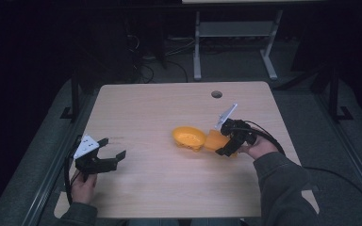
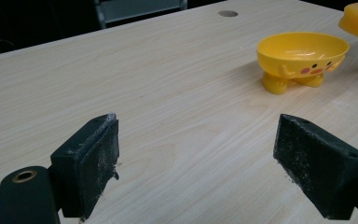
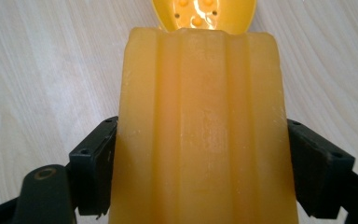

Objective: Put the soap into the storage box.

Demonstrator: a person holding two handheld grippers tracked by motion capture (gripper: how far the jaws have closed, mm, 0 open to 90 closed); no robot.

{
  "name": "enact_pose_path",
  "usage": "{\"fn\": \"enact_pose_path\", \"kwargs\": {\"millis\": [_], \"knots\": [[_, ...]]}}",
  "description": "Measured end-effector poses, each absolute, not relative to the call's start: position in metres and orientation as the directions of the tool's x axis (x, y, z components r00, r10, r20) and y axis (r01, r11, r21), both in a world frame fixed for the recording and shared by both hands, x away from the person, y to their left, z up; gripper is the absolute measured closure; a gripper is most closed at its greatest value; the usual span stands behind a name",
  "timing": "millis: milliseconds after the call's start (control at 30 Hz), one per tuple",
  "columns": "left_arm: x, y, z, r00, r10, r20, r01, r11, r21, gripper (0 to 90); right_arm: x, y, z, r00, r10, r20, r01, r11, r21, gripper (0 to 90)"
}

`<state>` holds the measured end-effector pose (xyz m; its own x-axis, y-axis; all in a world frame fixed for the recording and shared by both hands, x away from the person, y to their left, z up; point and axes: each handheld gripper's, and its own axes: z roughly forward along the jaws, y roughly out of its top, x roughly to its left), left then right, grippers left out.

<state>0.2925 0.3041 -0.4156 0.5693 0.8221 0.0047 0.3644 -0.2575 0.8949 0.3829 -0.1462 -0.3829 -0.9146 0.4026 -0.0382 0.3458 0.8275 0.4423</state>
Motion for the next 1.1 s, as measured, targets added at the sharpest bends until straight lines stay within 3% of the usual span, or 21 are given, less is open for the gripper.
{"fn": "enact_pose_path", "kwargs": {"millis": [1100], "knots": [[0.293,0.304,-0.415,0.570,0.821,0.002,0.362,-0.253,0.897,13.4,0.406,-0.111,-0.362,-0.935,0.348,-0.063,0.284,0.844,0.456,20.5]]}}
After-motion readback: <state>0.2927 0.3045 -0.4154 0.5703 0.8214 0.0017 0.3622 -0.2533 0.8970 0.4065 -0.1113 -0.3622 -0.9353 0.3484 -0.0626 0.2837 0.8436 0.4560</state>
